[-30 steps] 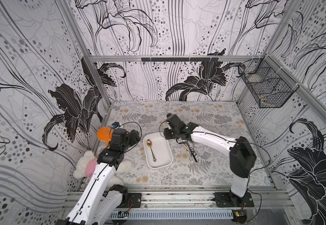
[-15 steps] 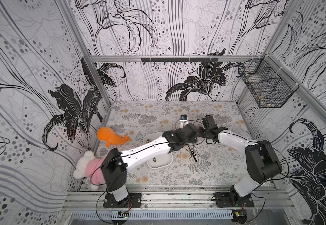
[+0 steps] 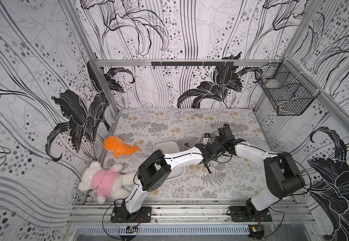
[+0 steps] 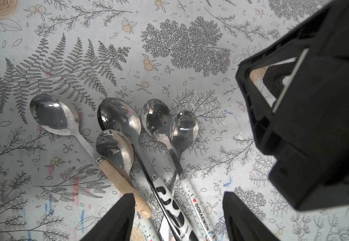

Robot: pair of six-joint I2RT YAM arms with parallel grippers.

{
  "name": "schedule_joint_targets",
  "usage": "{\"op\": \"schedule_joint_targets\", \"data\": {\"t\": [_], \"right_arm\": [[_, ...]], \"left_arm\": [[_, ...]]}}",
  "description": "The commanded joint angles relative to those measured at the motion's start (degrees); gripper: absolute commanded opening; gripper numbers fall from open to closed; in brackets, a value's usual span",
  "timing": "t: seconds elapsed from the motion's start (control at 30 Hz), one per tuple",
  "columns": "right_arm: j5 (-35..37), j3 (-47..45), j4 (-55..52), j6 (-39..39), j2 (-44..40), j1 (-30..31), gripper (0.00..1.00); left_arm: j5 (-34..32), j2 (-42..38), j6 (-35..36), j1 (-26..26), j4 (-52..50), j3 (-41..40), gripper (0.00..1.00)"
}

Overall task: Put the spoon into the storage box
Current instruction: Pick up the spoon from the center of the board.

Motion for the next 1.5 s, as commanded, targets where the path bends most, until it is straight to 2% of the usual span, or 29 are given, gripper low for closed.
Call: {"op": "schedule_joint_targets", "data": {"t": [0.0, 0.27, 0.57, 0.7, 1.0, 1.07, 1.17, 1.47], "right_arm": [[1.30, -0.39, 0.64, 0.48, 0.52, 0.01, 0.35], [1.91, -0.21, 0.51, 0.36, 0.81, 0.01, 0.35], [1.14, 0.14, 0.52, 0.36, 1.58, 0.01, 0.35], [0.85, 0.23, 0.39, 0.27, 1.92, 0.01, 0.35], [-0.02, 0.39, 0.35, 0.18, 2.15, 0.01, 0.35], [-0.37, 0.41, 0.35, 0.18, 2.14, 0.01, 0.35], [-0.72, 0.46, 0.35, 0.18, 2.27, 0.01, 0.35], [-1.77, 0.58, 0.44, 0.22, 2.41, 0.01, 0.35]], "left_arm": [[-0.63, -0.86, -2.53, 1.82, 0.71, -2.57, 0.69], [2.18, 0.25, -4.15, 4.05, 3.70, -6.88, 0.70], [3.59, 1.45, -4.20, 5.30, 5.81, -9.87, 0.64], [4.27, 1.85, -4.13, 6.01, 6.30, -10.89, 0.55], [3.35, -0.01, -4.11, 6.92, 6.89, -15.26, 0.51], [3.88, -0.18, -4.10, 7.26, 7.15, -16.08, 0.45], [3.81, -1.01, -4.10, 7.32, 7.31, -17.07, 0.43], [3.70, -1.32, -3.49, 7.84, 6.69, -18.76, 0.29]]}}
